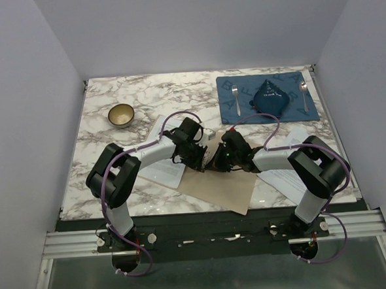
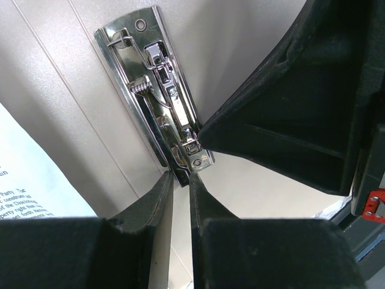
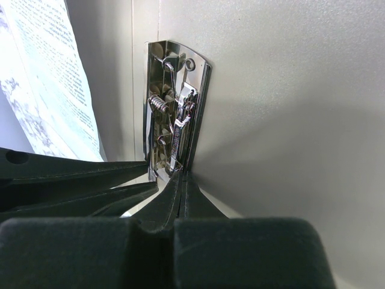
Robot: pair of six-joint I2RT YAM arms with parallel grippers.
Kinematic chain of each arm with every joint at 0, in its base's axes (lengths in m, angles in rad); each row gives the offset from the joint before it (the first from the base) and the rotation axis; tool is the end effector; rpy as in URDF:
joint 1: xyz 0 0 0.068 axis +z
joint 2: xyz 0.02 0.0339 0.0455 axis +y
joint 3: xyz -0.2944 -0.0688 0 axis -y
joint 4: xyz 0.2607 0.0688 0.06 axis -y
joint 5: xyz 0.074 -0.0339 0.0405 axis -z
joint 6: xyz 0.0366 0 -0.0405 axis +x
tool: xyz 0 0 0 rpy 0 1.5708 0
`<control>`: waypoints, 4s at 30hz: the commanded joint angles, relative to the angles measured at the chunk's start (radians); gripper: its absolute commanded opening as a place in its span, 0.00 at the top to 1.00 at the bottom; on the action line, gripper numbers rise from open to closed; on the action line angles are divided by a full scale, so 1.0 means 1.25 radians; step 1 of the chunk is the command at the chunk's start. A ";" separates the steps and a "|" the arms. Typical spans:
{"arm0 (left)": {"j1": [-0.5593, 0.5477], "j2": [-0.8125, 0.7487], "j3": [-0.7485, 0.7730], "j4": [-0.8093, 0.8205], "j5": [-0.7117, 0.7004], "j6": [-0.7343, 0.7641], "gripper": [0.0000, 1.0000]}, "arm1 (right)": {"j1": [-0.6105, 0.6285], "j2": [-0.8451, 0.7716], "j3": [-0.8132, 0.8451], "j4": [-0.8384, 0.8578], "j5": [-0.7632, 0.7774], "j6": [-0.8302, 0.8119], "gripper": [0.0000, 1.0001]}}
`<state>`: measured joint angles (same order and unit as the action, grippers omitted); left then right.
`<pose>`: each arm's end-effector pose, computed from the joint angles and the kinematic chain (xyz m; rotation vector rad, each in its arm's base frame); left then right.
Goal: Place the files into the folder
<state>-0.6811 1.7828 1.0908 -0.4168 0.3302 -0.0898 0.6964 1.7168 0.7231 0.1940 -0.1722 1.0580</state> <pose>0.2795 -0.2418 0.1839 0.9076 2.6087 -0.6702 0.2507 0.2178 0.1401 0.3795 2.5850 0.9590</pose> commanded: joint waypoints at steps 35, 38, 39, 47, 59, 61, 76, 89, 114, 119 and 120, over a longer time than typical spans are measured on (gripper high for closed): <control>-0.021 0.112 0.088 -0.068 0.229 0.023 1.00 | 0.004 0.147 -0.051 -0.030 0.042 0.005 1.00; -0.015 0.060 0.134 -0.118 0.256 0.023 0.97 | 0.002 0.142 -0.053 -0.031 0.048 0.009 0.99; -0.012 0.036 0.154 -0.132 0.256 0.023 0.97 | 0.002 0.140 -0.056 -0.032 0.052 0.010 1.00; 0.023 -0.030 0.152 -0.183 0.195 0.029 0.78 | 0.000 0.121 -0.067 -0.039 0.065 0.015 1.00; 0.060 0.000 0.024 -0.106 0.040 -0.008 0.78 | -0.001 0.102 -0.086 -0.045 0.083 0.020 1.00; 0.060 0.006 0.015 -0.091 0.026 -0.015 0.79 | 0.000 0.102 -0.089 -0.045 0.085 0.020 1.00; 0.060 -0.020 0.011 -0.056 0.012 -0.050 0.74 | -0.001 0.104 -0.090 -0.046 0.080 0.020 1.00; 0.061 -0.057 -0.010 -0.042 0.044 -0.055 0.76 | -0.001 0.114 -0.083 -0.051 0.078 0.018 1.00; 0.053 -0.005 -0.012 -0.041 0.030 -0.057 0.78 | -0.001 0.114 -0.079 -0.051 0.078 0.024 1.00; 0.045 0.007 -0.006 -0.048 0.019 -0.055 0.78 | -0.001 0.115 -0.078 -0.051 0.078 0.025 1.00; 0.044 0.011 -0.005 -0.047 0.014 -0.056 0.78 | -0.001 0.114 -0.078 -0.051 0.078 0.025 1.00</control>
<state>-0.6117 1.7622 1.0821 -0.4595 0.3740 -0.1619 0.6922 1.7802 0.6800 0.3920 -0.1947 1.1442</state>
